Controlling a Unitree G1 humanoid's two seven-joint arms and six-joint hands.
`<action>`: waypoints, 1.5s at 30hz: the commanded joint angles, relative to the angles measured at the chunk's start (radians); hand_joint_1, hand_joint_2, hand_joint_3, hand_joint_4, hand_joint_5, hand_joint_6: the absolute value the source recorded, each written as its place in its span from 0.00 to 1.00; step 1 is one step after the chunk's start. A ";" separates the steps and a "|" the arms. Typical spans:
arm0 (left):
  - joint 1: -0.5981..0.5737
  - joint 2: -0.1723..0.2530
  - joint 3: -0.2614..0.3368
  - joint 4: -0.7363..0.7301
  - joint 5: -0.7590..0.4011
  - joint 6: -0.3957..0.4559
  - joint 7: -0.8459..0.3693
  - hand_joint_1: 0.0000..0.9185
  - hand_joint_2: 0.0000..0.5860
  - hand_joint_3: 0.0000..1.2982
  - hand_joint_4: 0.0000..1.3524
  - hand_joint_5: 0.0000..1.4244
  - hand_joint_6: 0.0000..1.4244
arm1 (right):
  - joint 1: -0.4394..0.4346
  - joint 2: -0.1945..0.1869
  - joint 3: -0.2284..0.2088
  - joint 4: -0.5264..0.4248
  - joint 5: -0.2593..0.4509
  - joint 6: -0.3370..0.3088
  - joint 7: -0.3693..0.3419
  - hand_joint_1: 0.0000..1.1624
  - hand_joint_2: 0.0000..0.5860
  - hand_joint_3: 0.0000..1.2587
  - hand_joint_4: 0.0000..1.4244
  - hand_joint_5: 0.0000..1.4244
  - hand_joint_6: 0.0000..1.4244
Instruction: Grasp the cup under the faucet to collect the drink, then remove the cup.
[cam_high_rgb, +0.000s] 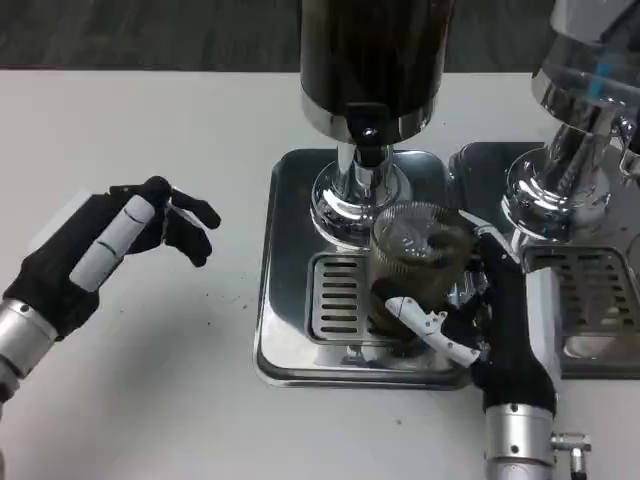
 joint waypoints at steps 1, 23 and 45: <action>0.002 -0.002 -0.004 0.003 0.000 -0.018 -0.006 0.00 0.31 0.52 0.55 0.51 0.43 | 0.038 -0.001 -0.023 -0.083 0.010 -0.053 -0.029 0.68 0.35 0.47 0.52 0.64 0.86; 0.072 0.029 -0.084 -0.171 0.018 -0.179 -0.044 0.00 0.33 0.30 0.23 0.20 0.24 | 0.218 0.009 -0.061 -0.388 0.017 -0.041 0.036 0.67 0.33 0.50 0.55 0.67 0.89; 0.241 0.210 -0.114 -0.447 0.119 -0.411 0.017 0.00 0.30 0.06 0.00 0.00 0.02 | 0.369 -0.006 -0.070 -0.639 0.034 -0.024 0.220 0.66 0.35 0.52 0.56 0.68 0.89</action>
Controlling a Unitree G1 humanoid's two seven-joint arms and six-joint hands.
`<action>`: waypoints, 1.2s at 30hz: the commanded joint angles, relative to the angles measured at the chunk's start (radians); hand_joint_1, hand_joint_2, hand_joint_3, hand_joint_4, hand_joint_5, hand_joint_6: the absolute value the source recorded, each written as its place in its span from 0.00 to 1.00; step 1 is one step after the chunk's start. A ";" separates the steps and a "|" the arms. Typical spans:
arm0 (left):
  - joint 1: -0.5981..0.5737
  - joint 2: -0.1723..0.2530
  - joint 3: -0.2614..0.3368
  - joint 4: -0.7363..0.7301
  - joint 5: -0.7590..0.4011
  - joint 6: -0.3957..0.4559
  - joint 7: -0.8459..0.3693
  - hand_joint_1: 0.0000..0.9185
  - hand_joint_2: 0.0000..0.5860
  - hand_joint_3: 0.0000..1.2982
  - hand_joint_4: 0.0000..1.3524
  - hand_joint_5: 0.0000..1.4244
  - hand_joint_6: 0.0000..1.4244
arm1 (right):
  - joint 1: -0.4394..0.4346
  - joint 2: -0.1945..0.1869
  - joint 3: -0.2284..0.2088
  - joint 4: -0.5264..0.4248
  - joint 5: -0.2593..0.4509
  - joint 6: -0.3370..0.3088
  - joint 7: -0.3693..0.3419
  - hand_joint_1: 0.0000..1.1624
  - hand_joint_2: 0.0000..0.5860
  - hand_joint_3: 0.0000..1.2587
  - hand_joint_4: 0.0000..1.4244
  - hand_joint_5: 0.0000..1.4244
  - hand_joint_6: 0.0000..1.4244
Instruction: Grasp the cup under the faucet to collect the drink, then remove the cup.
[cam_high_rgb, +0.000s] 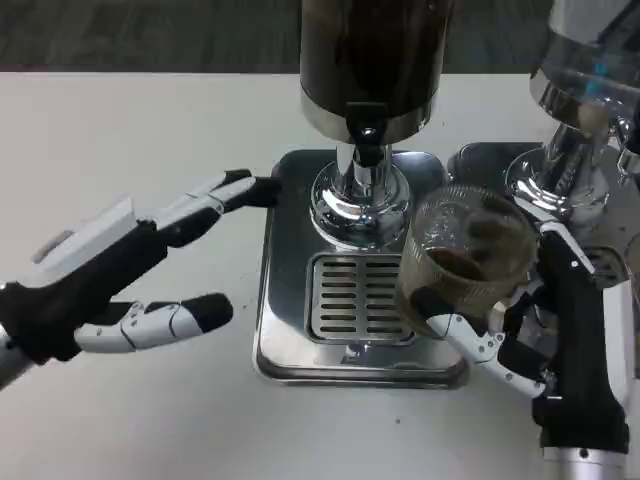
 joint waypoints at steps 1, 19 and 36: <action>0.047 0.054 -0.020 -0.056 0.002 -0.036 0.008 0.00 0.30 0.06 0.00 0.00 0.02 | 0.024 0.000 -0.007 -0.074 0.020 -0.011 0.022 0.67 0.35 0.52 0.56 0.68 0.89; 0.166 0.199 -0.071 -0.206 -0.084 -0.121 0.000 0.00 0.30 0.06 0.00 0.00 0.02 | 0.159 -0.033 -0.003 -0.263 0.058 0.008 0.192 0.68 0.35 0.53 0.56 0.69 0.90; 0.241 0.285 -0.092 -0.278 -0.173 -0.191 0.005 0.00 0.29 0.08 0.00 0.00 0.03 | 0.225 -0.027 0.018 -0.329 0.067 -0.006 0.242 0.68 0.33 0.54 0.57 0.70 0.90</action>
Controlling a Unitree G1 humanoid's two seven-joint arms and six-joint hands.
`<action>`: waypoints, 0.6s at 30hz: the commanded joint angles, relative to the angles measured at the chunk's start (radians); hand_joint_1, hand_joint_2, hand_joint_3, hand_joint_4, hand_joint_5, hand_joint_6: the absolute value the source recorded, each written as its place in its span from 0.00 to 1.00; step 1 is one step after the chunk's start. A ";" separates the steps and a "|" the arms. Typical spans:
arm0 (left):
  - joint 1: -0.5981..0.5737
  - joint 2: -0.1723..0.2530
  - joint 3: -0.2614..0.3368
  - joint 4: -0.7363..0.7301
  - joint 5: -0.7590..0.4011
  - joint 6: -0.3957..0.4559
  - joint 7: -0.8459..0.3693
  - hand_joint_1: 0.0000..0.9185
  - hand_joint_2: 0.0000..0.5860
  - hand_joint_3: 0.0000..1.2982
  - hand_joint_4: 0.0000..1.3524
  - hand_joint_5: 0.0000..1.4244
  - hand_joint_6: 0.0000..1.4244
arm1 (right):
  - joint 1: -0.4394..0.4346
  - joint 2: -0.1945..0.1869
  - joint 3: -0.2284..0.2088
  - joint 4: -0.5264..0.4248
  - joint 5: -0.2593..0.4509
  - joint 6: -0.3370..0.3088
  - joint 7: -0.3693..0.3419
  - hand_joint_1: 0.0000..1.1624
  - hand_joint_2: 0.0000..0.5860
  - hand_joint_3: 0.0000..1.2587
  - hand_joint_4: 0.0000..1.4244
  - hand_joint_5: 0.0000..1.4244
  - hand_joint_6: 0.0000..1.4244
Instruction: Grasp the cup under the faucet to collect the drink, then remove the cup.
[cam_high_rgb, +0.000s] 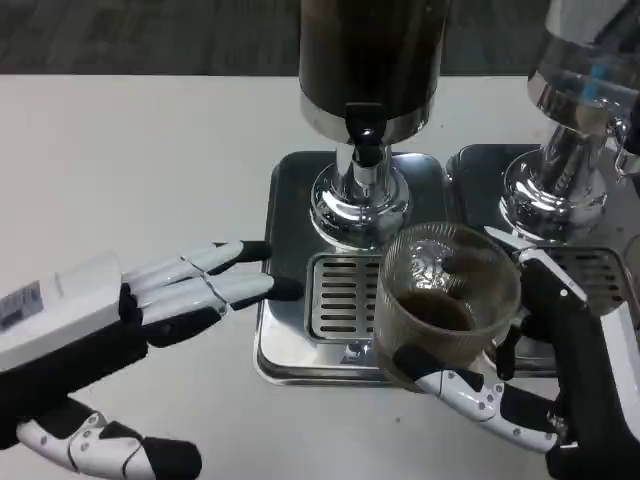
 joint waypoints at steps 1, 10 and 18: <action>0.025 0.034 -0.010 -0.019 -0.024 -0.031 0.006 0.00 0.29 0.08 0.00 0.00 0.03 | 0.006 0.007 0.000 -0.045 0.024 -0.026 -0.002 0.68 0.33 0.54 0.57 0.70 0.90; 0.034 0.051 -0.005 -0.019 -0.055 -0.042 0.010 0.00 0.29 0.08 0.00 0.00 0.03 | 0.028 0.010 -0.002 -0.066 0.029 -0.027 0.001 0.69 0.33 0.54 0.57 0.70 0.90; 0.041 0.054 -0.004 -0.029 -0.062 -0.039 0.011 0.00 0.29 0.08 0.00 0.00 0.04 | 0.042 0.008 -0.010 -0.081 0.033 -0.027 0.003 0.69 0.32 0.54 0.57 0.70 0.90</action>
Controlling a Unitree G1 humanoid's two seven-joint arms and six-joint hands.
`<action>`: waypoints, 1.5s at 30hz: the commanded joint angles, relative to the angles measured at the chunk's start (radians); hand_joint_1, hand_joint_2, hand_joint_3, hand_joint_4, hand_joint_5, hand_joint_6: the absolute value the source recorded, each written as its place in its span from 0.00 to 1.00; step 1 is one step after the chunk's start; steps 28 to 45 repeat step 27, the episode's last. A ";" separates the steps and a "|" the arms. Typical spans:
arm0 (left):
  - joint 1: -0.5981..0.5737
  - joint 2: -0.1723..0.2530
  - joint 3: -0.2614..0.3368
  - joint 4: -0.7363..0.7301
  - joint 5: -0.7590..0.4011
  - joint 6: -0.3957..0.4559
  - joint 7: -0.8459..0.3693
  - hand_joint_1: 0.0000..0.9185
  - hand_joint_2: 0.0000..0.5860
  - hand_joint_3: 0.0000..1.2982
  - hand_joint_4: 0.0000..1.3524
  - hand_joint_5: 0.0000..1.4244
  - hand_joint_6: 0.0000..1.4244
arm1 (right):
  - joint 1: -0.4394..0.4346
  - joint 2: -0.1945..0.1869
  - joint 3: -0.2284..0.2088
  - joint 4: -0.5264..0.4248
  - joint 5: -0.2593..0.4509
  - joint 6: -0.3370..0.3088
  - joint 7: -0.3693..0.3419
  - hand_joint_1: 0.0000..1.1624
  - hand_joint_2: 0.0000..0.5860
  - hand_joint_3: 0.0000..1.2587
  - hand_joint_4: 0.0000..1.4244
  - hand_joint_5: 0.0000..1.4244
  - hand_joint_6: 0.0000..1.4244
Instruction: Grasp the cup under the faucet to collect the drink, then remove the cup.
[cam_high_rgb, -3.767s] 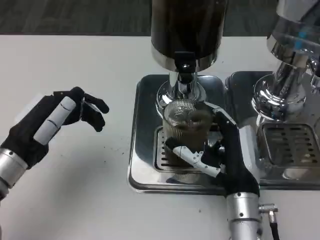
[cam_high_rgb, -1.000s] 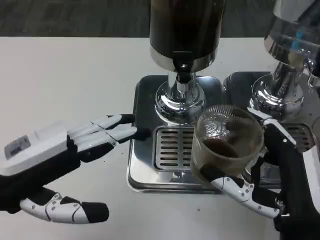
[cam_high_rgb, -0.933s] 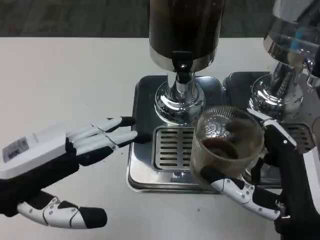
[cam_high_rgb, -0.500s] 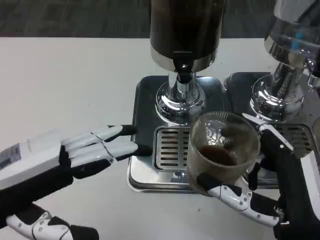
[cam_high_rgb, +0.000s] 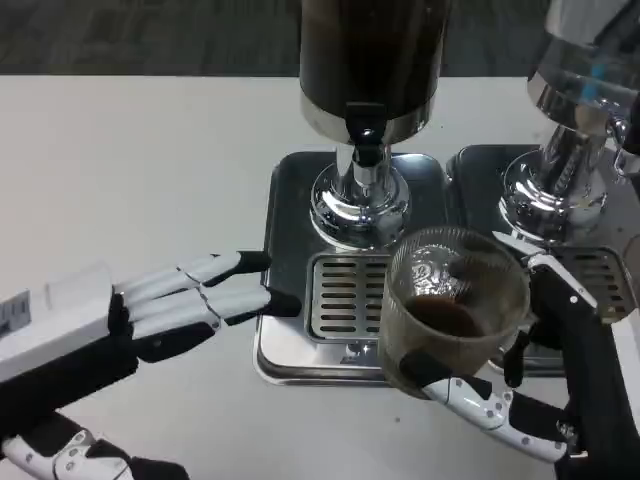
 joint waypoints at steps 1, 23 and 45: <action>0.010 0.021 0.006 -0.013 -0.019 -0.008 0.011 0.00 0.29 0.08 0.00 0.00 0.04 | 0.003 0.006 -0.005 -0.041 0.030 -0.027 -0.005 0.69 0.32 0.55 0.57 0.70 0.90; 0.022 0.013 0.005 -0.016 -0.021 0.005 0.011 0.00 0.29 0.10 0.00 0.00 0.04 | 0.013 0.007 -0.009 -0.056 0.039 -0.027 0.005 0.67 0.33 0.55 0.58 0.71 0.91; 0.022 0.014 0.005 -0.015 -0.024 0.005 0.011 0.00 0.29 0.10 0.01 0.00 0.04 | 0.012 0.008 -0.008 -0.054 0.041 -0.027 0.007 0.67 0.34 0.55 0.58 0.71 0.91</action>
